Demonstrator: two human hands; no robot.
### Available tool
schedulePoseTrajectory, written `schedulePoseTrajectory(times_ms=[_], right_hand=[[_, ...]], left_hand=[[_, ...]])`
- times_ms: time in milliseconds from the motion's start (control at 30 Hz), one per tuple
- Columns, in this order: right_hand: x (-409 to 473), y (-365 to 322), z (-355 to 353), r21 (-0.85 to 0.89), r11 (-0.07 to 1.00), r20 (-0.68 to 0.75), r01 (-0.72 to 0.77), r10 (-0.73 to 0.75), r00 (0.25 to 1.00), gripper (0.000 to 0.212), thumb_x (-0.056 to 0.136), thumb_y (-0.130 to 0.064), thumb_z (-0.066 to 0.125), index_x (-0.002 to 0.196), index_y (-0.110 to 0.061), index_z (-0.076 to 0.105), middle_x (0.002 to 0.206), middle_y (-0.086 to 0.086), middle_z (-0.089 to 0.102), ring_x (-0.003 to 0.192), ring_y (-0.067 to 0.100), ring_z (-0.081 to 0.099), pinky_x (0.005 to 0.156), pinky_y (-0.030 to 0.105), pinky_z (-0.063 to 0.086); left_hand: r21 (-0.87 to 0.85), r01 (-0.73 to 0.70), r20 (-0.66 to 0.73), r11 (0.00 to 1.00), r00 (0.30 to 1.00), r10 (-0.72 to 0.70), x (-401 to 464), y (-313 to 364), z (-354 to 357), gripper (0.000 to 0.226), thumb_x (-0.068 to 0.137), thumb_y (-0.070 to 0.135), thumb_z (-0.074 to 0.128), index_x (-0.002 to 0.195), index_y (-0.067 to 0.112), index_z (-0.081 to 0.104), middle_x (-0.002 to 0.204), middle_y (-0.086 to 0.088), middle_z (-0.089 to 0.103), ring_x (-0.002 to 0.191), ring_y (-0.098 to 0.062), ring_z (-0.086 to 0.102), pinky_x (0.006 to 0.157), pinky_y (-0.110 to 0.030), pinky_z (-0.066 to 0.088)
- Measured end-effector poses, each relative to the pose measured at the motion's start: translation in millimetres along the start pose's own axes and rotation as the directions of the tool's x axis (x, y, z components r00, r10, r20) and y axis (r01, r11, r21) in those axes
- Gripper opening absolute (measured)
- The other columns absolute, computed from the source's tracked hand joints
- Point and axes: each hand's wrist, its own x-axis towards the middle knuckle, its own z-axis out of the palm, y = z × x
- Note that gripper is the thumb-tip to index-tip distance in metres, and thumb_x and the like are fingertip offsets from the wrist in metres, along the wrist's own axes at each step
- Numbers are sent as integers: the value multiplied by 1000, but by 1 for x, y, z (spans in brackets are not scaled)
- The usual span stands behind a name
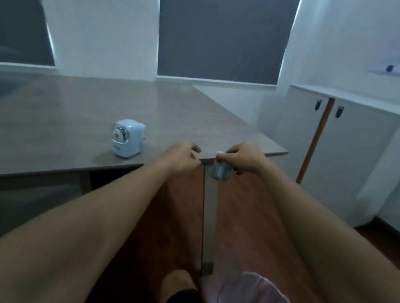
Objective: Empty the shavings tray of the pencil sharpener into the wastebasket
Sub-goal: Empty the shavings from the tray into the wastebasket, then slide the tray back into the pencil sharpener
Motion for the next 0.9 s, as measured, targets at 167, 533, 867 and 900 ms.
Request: schedulePoseTrajectory(times_ms=[167, 533, 867, 900], right_hand=[[28, -57, 17, 275, 959, -90, 74, -50, 995, 42, 82, -42, 66, 99, -5, 73, 92, 15, 73, 77, 27, 73, 72, 43, 63], [83, -93, 83, 795, 607, 59, -20, -45, 997, 57, 83, -14, 76, 132, -1, 51, 96, 12, 64, 76, 22, 65, 62, 32, 60], [106, -92, 73, 902, 426, 144, -74, -134, 980, 51, 86, -19, 73, 129, 3, 58, 101, 15, 66, 78, 25, 66, 68, 31, 59], [107, -94, 73, 915, 394, 155, -89, -141, 978, 51, 86, -20, 73, 128, 3, 58, 102, 17, 65, 77, 26, 68, 68, 32, 59]], left_hand=[[48, -28, -341, 998, 939, 43, -15, -27, -72, 58, 76, 37, 70, 131, 21, 58, 130, -4, 65, 117, -27, 62, 98, -38, 48], [-80, 192, -411, 978, 887, -208, 4, -117, -89, 80, 71, 44, 79, 142, 29, 44, 134, -13, 51, 122, -33, 55, 99, -37, 44], [-297, 137, -445, 945, 856, -264, 24, -137, -93, 60, 71, 28, 81, 124, 23, 55, 109, -6, 62, 103, -29, 61, 84, -31, 48], [-362, 143, -439, 921, 846, -304, 24, -138, -96, 53, 72, 27, 81, 119, 23, 57, 105, -6, 63, 98, -28, 62, 80, -32, 50]])
